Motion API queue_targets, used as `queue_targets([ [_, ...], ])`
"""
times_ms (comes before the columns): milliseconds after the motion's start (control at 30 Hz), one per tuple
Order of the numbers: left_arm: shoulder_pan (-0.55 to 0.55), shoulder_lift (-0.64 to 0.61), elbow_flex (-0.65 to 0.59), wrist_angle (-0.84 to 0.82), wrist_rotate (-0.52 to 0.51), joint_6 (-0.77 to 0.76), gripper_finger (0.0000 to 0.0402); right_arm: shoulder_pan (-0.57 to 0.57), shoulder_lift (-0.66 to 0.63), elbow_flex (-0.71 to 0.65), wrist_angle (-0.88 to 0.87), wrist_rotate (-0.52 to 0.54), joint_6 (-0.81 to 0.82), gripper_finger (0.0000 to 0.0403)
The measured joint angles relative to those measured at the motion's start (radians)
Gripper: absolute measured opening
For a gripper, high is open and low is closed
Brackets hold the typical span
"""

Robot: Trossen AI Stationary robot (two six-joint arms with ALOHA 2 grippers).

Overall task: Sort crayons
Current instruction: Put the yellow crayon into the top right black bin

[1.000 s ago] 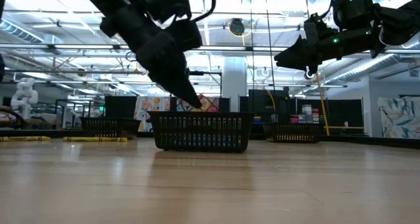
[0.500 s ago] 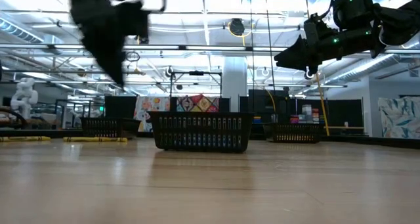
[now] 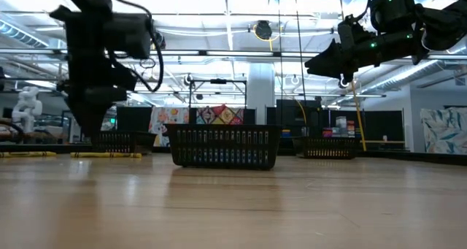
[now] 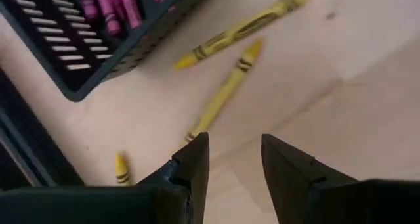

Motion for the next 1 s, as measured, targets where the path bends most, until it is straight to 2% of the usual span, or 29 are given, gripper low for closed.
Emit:
queue_targets([
  [200, 0.176, 0.0, -0.034, 0.123, 0.115, 0.136, 0.0132, 0.0, 0.0, 0.0, 0.0, 0.0, -0.01, 0.016],
  [333, 0.235, 0.012, -0.052, 0.147, 0.142, 0.176, 0.0132, 0.0, 0.0, 0.0, 0.0, 0.0, -0.011, 0.016],
  [867, 0.241, 0.139, -0.051, 0.155, 0.21, 0.322, 0.0132, 0.0, 0.0, 0.0, 0.0, 0.0, -0.016, 0.016],
  [1000, 0.235, 0.14, -0.052, 0.152, 0.236, 0.341, 0.011, 0.0, 0.0, 0.0, 0.0, 0.0, -0.016, 0.016],
])
